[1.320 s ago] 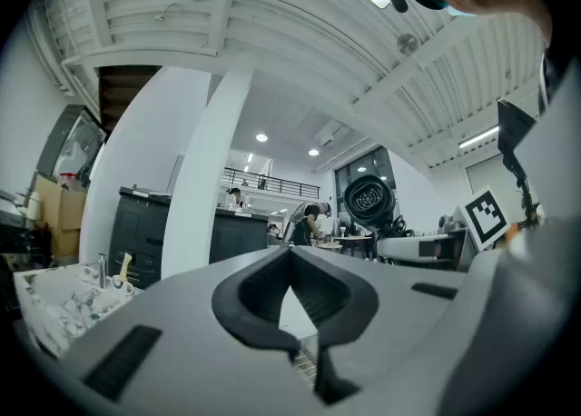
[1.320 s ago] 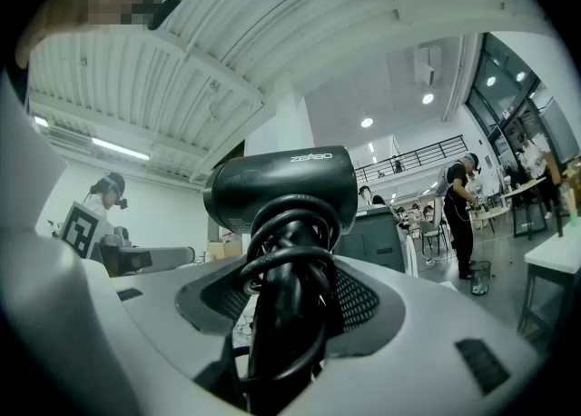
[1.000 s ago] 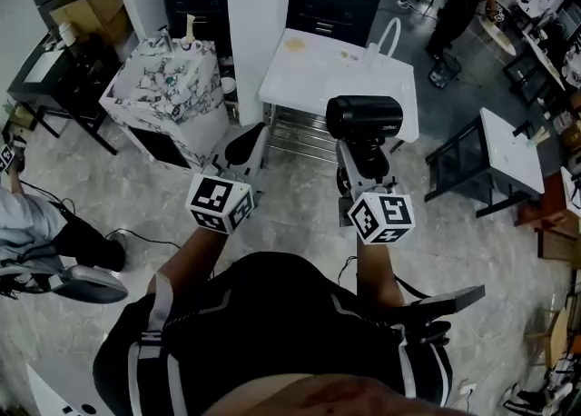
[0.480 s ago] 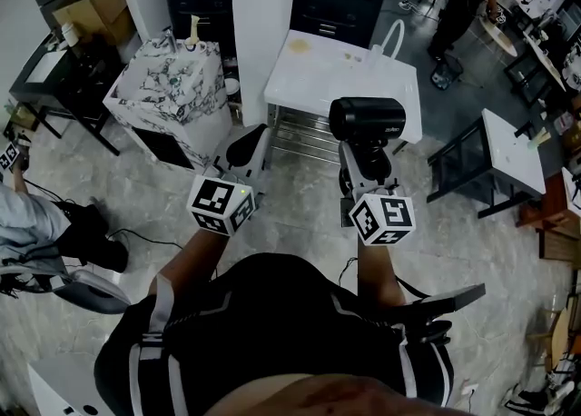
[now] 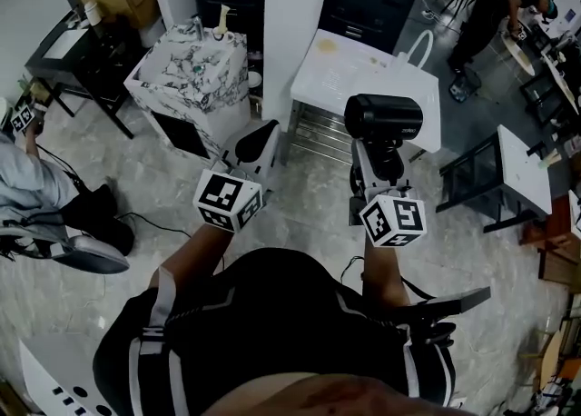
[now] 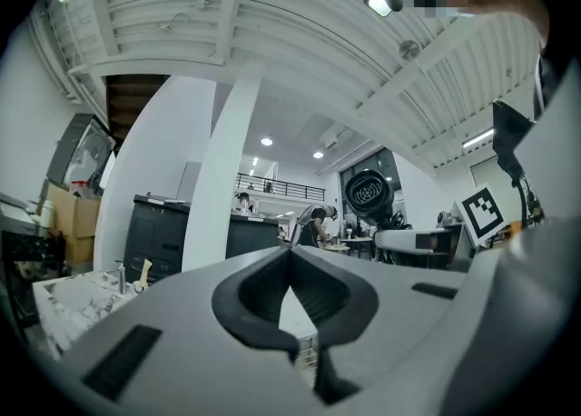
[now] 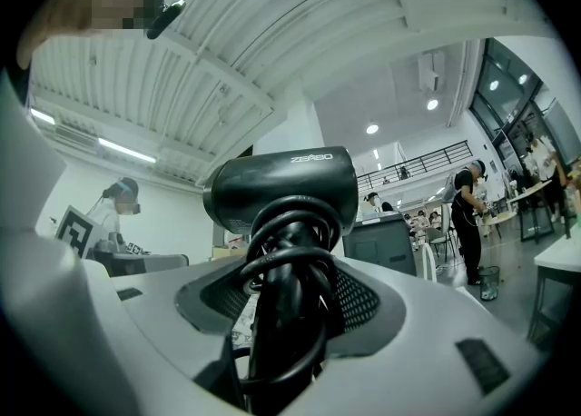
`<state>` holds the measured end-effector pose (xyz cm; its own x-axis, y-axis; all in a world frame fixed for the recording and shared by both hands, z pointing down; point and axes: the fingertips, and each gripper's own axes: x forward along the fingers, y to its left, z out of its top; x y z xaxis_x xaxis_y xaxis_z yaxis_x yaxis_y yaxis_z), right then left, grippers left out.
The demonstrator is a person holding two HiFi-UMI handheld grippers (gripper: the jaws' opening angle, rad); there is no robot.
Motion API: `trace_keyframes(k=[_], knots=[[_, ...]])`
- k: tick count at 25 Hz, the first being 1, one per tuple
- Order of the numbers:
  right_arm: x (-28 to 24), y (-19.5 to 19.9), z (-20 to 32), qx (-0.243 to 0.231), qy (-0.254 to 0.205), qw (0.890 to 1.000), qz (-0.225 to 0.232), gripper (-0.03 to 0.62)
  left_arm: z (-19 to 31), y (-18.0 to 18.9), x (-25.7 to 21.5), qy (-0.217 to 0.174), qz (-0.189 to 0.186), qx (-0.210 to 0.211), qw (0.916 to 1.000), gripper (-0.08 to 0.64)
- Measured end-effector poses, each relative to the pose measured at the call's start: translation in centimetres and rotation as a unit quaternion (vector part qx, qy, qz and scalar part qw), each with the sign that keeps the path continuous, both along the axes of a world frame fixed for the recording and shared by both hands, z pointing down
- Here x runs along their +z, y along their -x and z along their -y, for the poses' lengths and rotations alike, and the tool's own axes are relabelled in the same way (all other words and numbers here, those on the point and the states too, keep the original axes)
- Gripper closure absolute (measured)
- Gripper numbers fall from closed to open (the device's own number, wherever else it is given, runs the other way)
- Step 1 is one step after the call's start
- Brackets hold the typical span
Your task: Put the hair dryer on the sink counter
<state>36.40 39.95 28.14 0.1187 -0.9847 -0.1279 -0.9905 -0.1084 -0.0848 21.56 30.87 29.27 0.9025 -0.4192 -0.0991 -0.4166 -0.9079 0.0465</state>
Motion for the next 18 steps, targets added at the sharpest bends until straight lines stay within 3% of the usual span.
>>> trace_keyframes(k=[18], knots=[[0.2, 8.8, 6.2, -0.042, 0.006, 0.999, -0.005, 0.334, 5.1, 9.9, 0.7, 0.005, -0.002, -0.043, 0.9991, 0.554]])
